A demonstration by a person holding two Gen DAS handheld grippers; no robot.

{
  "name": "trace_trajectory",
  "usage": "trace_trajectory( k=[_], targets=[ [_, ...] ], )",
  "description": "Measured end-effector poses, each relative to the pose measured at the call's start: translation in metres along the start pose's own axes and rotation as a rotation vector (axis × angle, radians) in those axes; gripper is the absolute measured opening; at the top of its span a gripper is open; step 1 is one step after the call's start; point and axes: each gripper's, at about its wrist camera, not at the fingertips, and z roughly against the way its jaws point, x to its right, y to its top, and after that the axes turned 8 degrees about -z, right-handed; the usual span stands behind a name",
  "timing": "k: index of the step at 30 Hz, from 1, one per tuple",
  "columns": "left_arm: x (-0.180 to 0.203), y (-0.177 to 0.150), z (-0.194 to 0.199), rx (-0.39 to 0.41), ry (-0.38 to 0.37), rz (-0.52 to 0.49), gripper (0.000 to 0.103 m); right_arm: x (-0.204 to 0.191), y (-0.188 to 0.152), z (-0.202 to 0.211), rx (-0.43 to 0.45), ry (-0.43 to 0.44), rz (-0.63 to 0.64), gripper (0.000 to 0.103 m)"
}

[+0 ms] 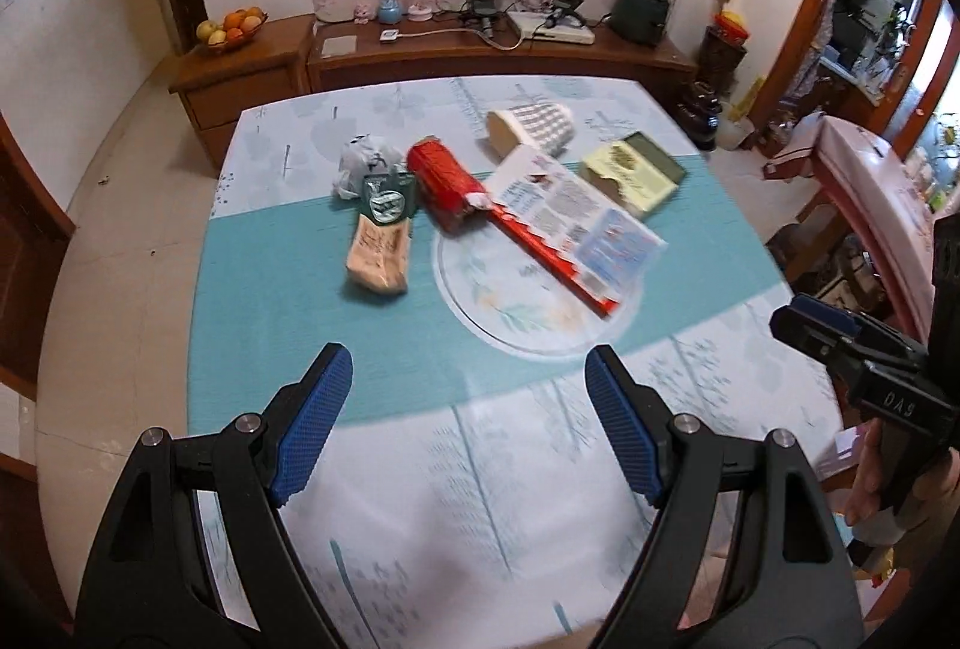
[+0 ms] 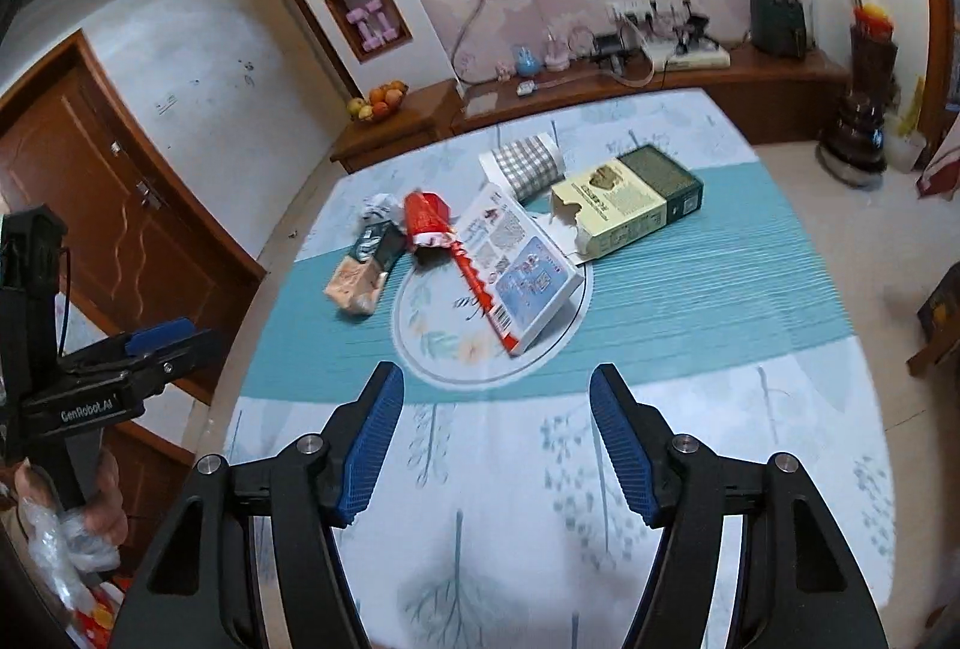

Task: Collect trash
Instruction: 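Raise both tools back up toward the table, then grasp the green-tan snack packet with the left gripper while the right grasps the Kinder box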

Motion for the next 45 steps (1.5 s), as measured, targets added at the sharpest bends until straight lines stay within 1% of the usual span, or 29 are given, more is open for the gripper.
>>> trace_trajectory(
  k=[3,4,6,10,12,16,23,25,26,28,29,32,33,34,35,36,37,39,41,45],
  targets=[
    [-0.016,0.012,-0.037,-0.024,0.014,0.029,0.078,0.013,0.014,-0.040,-0.035,-0.015,-0.026,0.066],
    [-0.020,0.015,-0.048,-0.035,0.012,0.036,0.078,0.018,0.014,-0.051,-0.042,-0.023,-0.033,0.066],
    [-0.031,0.021,-0.077,-0.072,0.008,0.060,0.078,0.026,0.022,-0.080,-0.067,-0.039,-0.048,0.066],
    [-0.050,0.028,-0.124,-0.118,0.016,0.098,0.078,0.039,0.031,-0.120,-0.090,-0.049,-0.083,0.066],
    [-0.057,0.031,-0.142,-0.131,0.034,0.111,0.078,0.044,0.035,-0.139,-0.097,-0.044,-0.102,0.066],
    [-0.069,0.038,-0.172,-0.147,0.040,0.126,0.078,0.047,0.040,-0.163,-0.109,-0.050,-0.109,0.066],
    [-0.079,0.048,-0.208,-0.180,0.040,0.143,0.078,0.039,0.038,-0.195,-0.121,-0.037,-0.091,0.064],
    [-0.080,0.048,-0.218,-0.185,0.053,0.152,0.078,0.037,0.037,-0.201,-0.121,-0.030,-0.089,0.061],
    [-0.082,0.047,-0.222,-0.188,0.065,0.159,0.078,0.035,0.036,-0.203,-0.105,-0.028,-0.081,0.060],
    [-0.085,0.045,-0.230,-0.198,0.063,0.175,0.078,0.032,0.035,-0.203,-0.096,-0.024,-0.068,0.056],
    [-0.086,0.044,-0.234,-0.204,0.060,0.180,0.078,0.031,0.034,-0.204,-0.095,-0.019,-0.063,0.049],
    [-0.089,0.042,-0.242,-0.205,0.088,0.185,0.076,0.028,0.031,-0.206,-0.092,0.010,-0.065,0.043],
    [-0.089,0.042,-0.243,-0.202,0.093,0.187,0.074,0.028,0.030,-0.206,-0.087,0.020,-0.064,0.040],
    [-0.090,0.042,-0.244,-0.197,0.093,0.191,0.065,0.027,0.030,-0.205,-0.086,0.029,-0.062,0.038],
    [-0.091,0.042,-0.244,-0.194,0.086,0.198,0.054,0.026,0.029,-0.204,-0.082,0.039,-0.058,0.035],
    [-0.091,0.042,-0.246,-0.194,0.080,0.204,0.049,0.025,0.028,-0.202,-0.079,0.045,-0.054,0.032],
    [-0.091,0.042,-0.246,-0.190,0.079,0.207,0.049,0.024,0.027,-0.199,-0.075,0.050,-0.048,0.030],
    [-0.090,0.042,-0.241,-0.172,0.084,0.205,0.047,0.019,0.025,-0.193,-0.067,0.066,-0.022,0.019],
    [-0.088,0.040,-0.235,-0.154,0.087,0.213,0.046,0.010,0.021,-0.188,-0.059,0.074,0.009,0.011],
    [-0.080,0.033,-0.219,-0.150,0.083,0.213,0.046,-0.002,0.012,-0.175,-0.042,0.064,0.053,0.011]
  ],
)
